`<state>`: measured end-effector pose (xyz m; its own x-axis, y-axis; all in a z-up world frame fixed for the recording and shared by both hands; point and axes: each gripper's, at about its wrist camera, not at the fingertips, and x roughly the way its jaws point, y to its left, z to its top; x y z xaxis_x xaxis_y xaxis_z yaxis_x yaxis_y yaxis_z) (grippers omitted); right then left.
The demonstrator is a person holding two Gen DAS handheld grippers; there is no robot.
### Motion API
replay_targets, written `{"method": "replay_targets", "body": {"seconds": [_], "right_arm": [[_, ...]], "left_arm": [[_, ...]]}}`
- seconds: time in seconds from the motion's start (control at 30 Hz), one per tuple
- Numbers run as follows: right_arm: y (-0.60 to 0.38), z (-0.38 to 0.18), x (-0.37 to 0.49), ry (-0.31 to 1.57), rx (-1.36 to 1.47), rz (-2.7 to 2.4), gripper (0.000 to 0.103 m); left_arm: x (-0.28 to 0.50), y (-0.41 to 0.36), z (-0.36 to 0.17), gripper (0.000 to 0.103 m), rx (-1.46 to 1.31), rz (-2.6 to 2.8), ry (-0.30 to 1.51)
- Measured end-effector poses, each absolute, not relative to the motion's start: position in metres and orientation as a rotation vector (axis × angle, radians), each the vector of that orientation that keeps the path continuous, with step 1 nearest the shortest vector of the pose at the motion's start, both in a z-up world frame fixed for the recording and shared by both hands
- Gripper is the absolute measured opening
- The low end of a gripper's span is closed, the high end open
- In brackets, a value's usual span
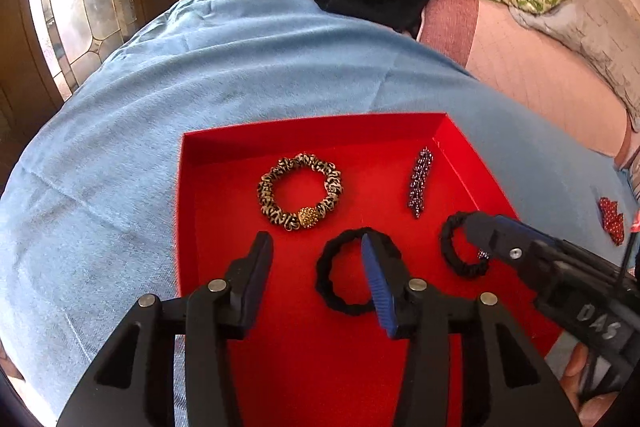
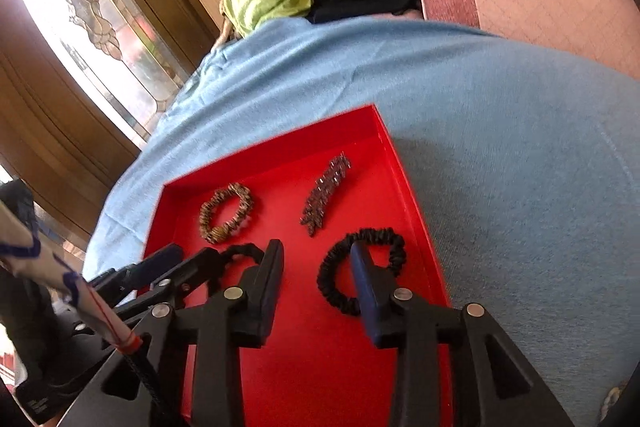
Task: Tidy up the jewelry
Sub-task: 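Carry both black scrunchies into the red tray and open both tools, then move both open tools back to the remaining jewelry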
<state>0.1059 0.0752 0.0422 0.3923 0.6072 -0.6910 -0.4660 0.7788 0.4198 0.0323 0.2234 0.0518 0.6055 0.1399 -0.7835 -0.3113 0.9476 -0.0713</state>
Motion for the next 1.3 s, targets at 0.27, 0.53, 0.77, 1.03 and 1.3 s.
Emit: {"method": "replay_targets", "body": {"seconds": [0.27,0.53,0.77,1.03,1.3], "right_arm": [[0.055,0.074,0.095,0.903,0.205,0.698,0.038],[-0.030,0.102,0.063,0.868,0.282,0.564,0.038],[-0.126,0.099,0.019,0.897,0.356,0.398,0.038],[-0.224,0.062,-0.028,1.014,0.389,0.202,0.038],[-0.240,0.033,-0.017,1.101,0.468,0.184,0.038]], "left_arm": [[0.012,0.222,0.080,0.063,-0.202,0.340,0.754],[-0.013,0.162,0.099,0.080,-0.100,0.245,0.708],[-0.039,0.094,0.104,0.082,-0.059,0.068,0.771],[-0.063,0.025,0.070,0.088,-0.049,-0.225,0.972],[-0.048,-0.013,0.044,0.087,0.027,-0.275,1.051]]}}
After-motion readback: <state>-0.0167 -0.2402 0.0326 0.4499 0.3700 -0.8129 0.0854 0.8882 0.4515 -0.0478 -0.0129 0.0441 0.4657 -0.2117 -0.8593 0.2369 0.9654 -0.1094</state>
